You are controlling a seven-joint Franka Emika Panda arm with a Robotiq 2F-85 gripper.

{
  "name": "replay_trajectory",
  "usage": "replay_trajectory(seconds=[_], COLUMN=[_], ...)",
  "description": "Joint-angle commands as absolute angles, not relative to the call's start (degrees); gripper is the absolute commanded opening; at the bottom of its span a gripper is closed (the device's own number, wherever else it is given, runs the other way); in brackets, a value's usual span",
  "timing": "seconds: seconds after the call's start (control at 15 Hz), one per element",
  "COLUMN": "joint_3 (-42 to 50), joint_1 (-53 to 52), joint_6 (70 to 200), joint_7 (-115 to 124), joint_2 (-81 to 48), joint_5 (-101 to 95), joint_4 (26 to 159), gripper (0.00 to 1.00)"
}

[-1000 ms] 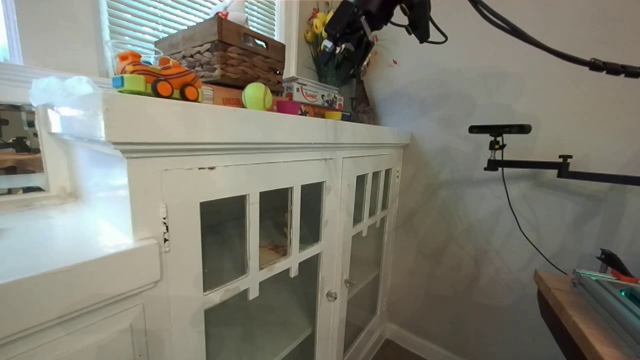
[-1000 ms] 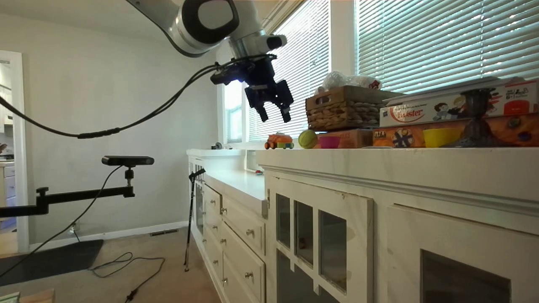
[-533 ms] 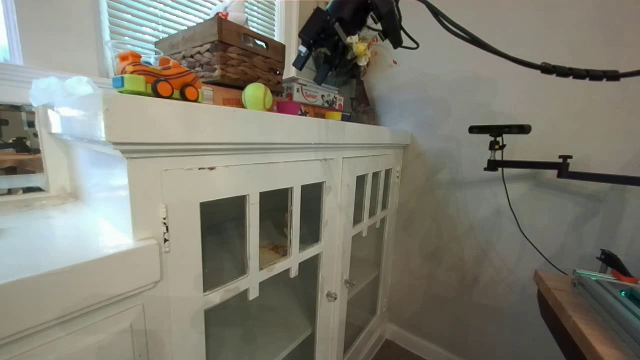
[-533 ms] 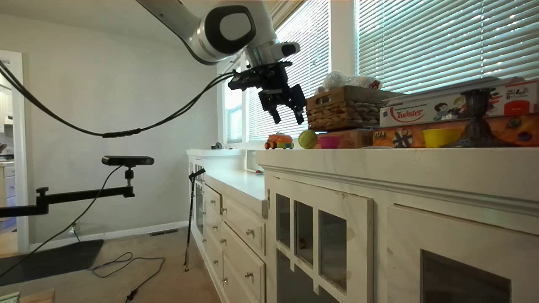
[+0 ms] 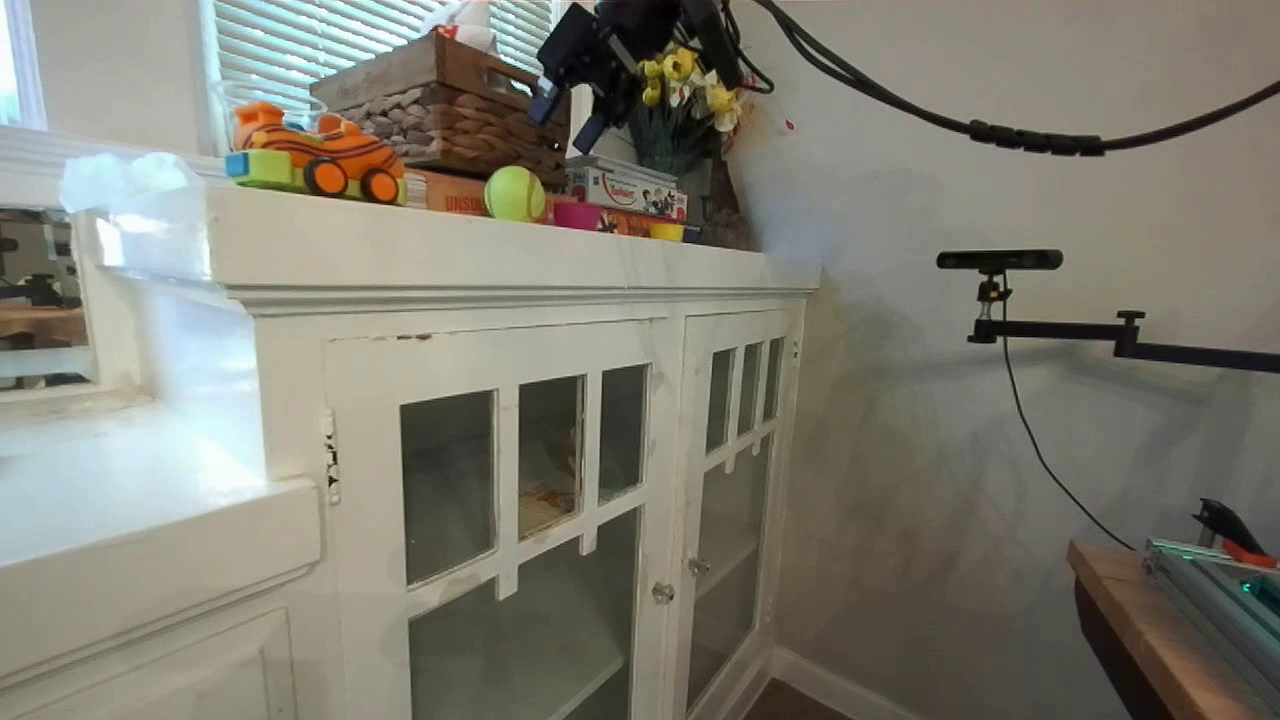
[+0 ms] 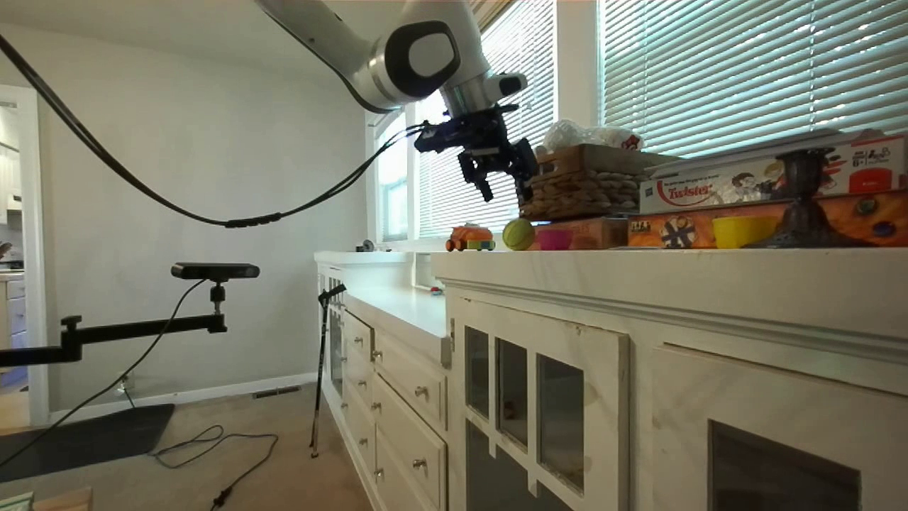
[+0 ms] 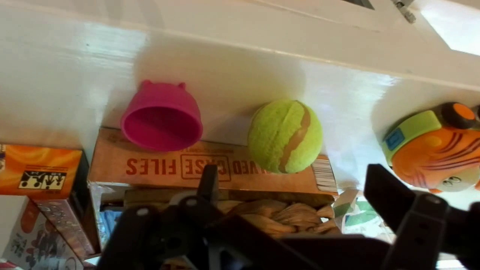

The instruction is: Put the tennis ball inside the brown cup then move the yellow cup to the left

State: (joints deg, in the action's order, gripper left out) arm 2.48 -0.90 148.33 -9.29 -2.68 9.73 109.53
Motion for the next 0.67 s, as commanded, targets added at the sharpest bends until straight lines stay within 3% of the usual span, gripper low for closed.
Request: replay_trajectory(seconds=[0.0, 0.6], joint_3=[1.38, 1.26], joint_1=[-0.19, -0.13], joint_6=[145.69, 138.43], joint_7=[-9.87, -8.72], joint_2=[-7.11, -12.02], joint_5=[8.02, 1.78], joint_4=[103.28, 96.53], gripper=[1.00, 1.00])
